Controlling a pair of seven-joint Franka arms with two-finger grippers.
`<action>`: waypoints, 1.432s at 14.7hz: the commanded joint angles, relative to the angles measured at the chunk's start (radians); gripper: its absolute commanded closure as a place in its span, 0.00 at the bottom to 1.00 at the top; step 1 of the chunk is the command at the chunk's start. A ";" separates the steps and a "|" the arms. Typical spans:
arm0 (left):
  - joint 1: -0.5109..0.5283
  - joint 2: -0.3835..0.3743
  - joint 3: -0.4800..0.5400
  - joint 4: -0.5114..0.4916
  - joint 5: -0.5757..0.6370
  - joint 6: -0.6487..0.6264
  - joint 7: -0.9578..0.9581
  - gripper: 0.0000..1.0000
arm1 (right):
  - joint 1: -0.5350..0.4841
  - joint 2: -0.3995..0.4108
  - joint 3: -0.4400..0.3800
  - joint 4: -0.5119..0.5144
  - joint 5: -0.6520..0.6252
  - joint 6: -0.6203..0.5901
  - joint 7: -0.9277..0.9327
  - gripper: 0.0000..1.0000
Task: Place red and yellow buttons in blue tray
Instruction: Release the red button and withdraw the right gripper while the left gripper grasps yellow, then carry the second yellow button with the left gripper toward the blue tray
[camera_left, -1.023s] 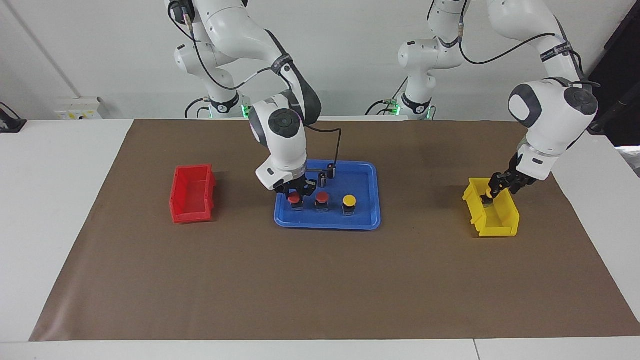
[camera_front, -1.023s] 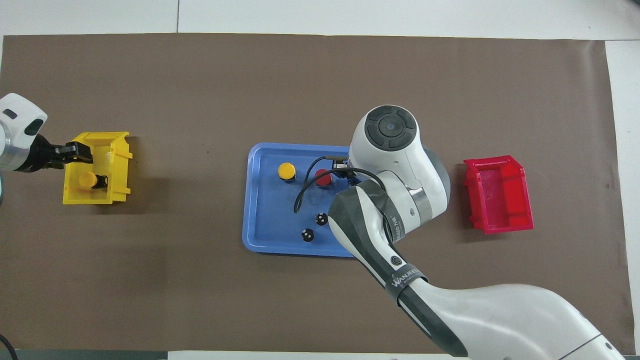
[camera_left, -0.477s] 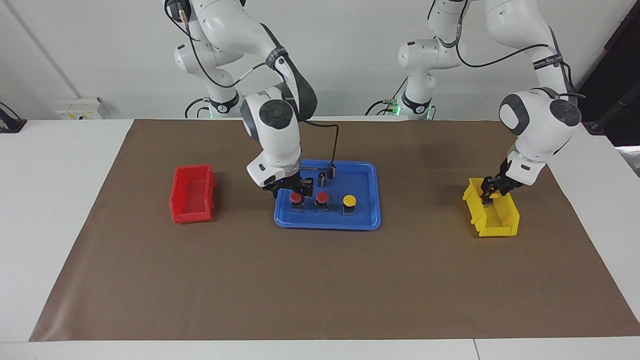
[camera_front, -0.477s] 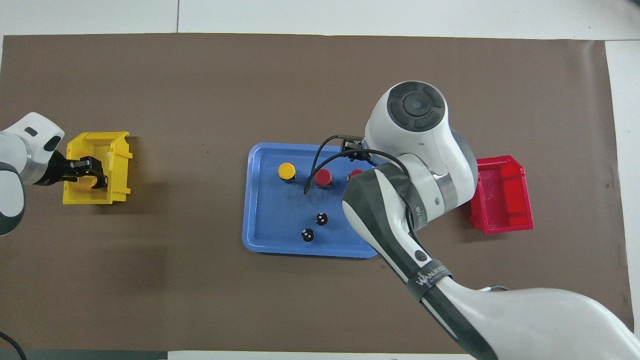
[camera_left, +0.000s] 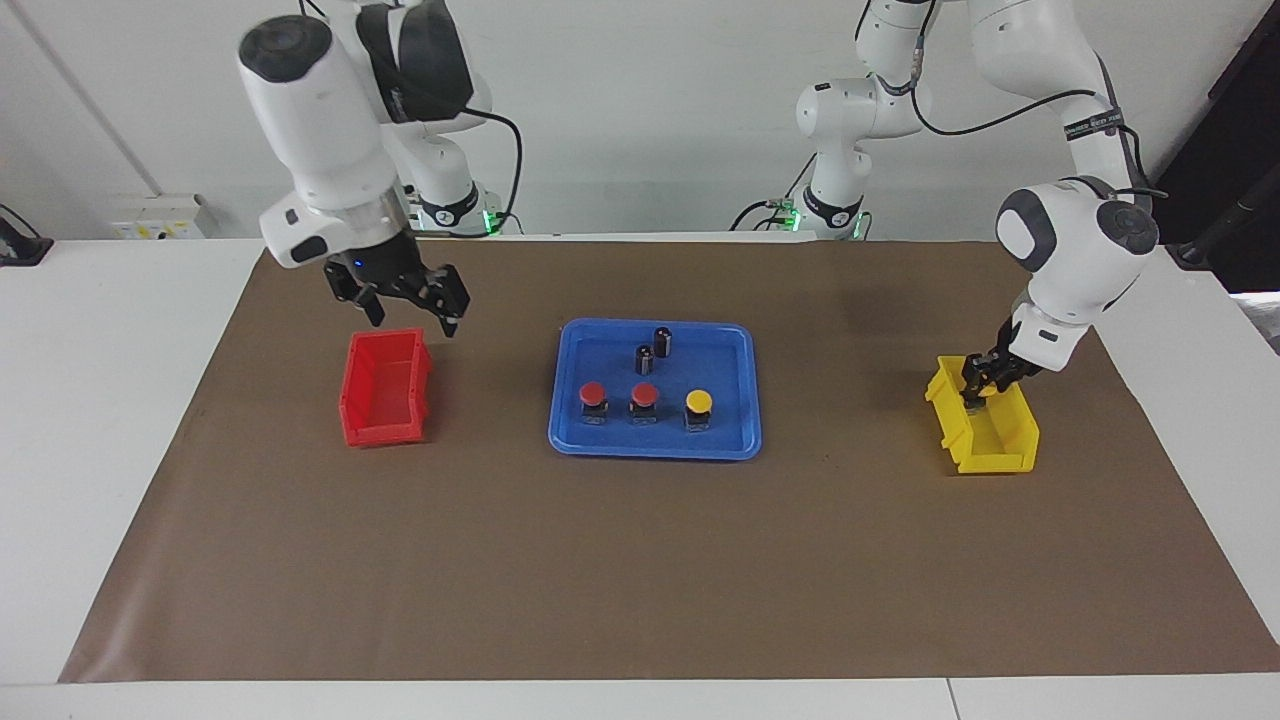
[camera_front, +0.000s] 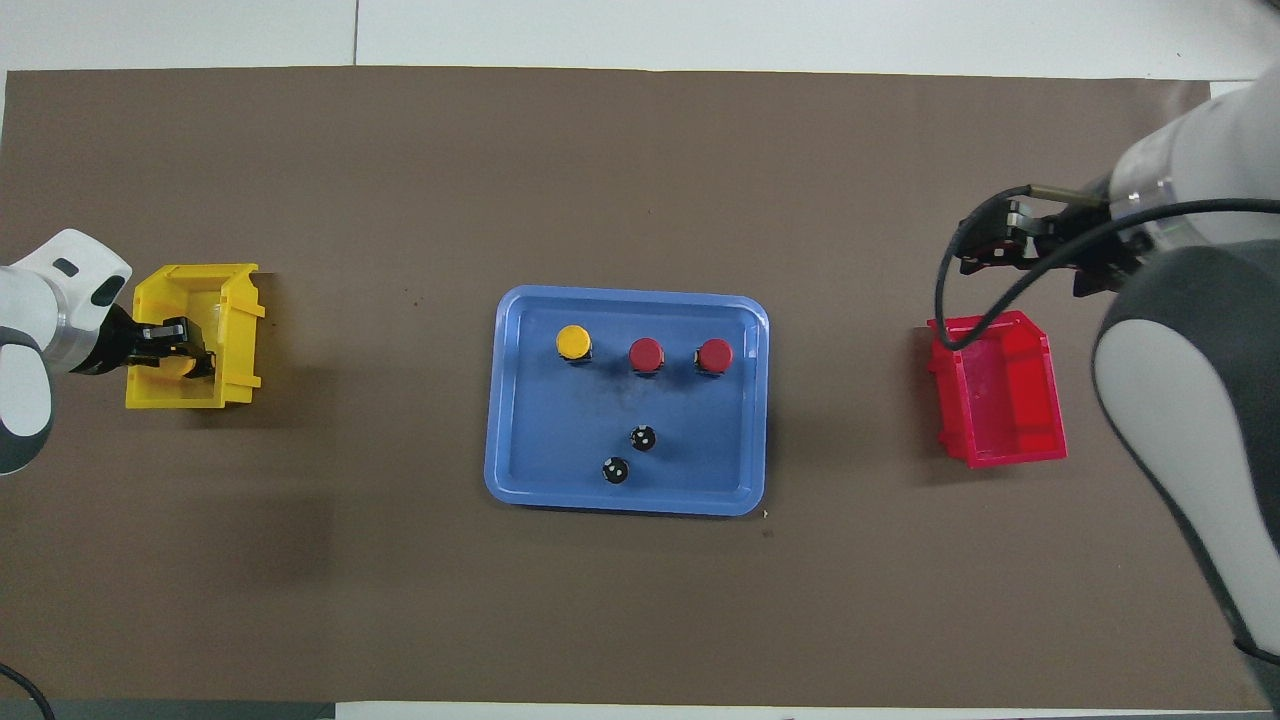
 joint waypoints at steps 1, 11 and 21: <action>0.016 -0.028 -0.010 -0.035 -0.013 0.026 0.019 0.69 | -0.111 -0.014 0.013 0.059 -0.002 -0.114 -0.151 0.00; -0.187 -0.022 -0.022 0.402 -0.018 -0.390 -0.249 0.99 | -0.296 -0.027 0.015 0.055 -0.036 -0.177 -0.351 0.00; -0.548 0.098 -0.027 0.263 -0.111 -0.014 -0.598 0.99 | -0.294 -0.031 0.022 0.050 -0.050 -0.180 -0.366 0.00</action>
